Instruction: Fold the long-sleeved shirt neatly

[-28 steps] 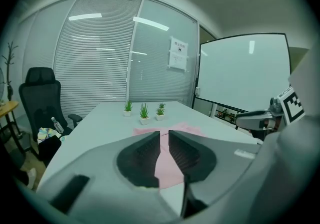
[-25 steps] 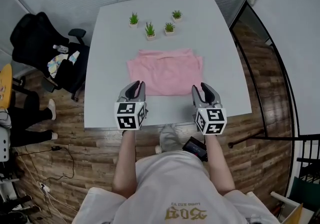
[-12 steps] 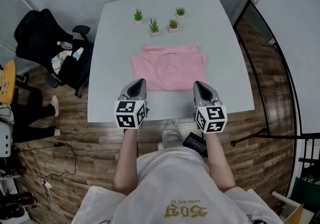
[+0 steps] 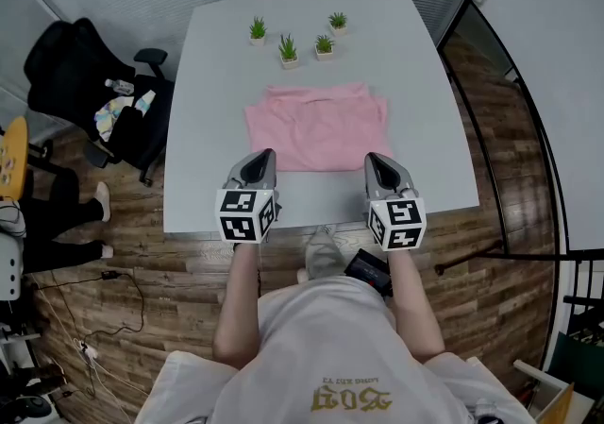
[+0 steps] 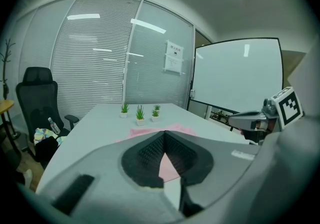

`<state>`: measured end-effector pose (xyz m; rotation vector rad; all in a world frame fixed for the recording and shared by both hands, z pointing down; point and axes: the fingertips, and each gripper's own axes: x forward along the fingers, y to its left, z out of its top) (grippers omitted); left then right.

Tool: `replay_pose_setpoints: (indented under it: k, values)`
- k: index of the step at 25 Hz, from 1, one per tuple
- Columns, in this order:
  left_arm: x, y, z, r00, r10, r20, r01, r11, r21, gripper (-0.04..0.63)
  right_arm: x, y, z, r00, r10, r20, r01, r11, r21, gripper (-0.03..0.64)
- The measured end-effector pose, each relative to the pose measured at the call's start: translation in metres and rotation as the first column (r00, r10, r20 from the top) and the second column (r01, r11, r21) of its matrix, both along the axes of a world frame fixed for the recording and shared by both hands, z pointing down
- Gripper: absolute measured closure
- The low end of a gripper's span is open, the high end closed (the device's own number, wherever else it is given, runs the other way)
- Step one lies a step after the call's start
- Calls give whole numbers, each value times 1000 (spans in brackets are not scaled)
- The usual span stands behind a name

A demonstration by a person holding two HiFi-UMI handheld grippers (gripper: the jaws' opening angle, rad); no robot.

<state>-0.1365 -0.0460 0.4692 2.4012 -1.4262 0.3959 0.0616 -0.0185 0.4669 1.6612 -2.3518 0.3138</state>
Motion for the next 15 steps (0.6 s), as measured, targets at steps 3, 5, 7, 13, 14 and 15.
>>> replay_pose_setpoints:
  k: [3,5,7,13,14,15]
  values:
    - [1,-2,-4,1000,3,-10,-3,1000,14,594,1,-1,1,1000,1,-1,-1,1000,-3,604]
    - [3,-3,-4,1000,8,-11,-8,1000,14,594,1,-1,1,1000,0,-5,0,1000,-4,604]
    - [5,-3,-3,1000,10,-17,-9,1000,8,594,1,-1,2,1000,-1,-10,0,1000,-4,604]
    - [5,-6,-2,1000,6,-29,-6,1000,-1,592,3,-4,3,1000,3,-22,-3,1000,-13,604]
    - [5,-7,-3,1000,5,-28,-5,1000,1,592,4,-4,4,1000,2,-25,-3,1000,-15,604]
    - [5,-8,-3,1000,3,-28,-3,1000,3,592,4,-5,5,1000,2,-28,-2,1000,-18,604]
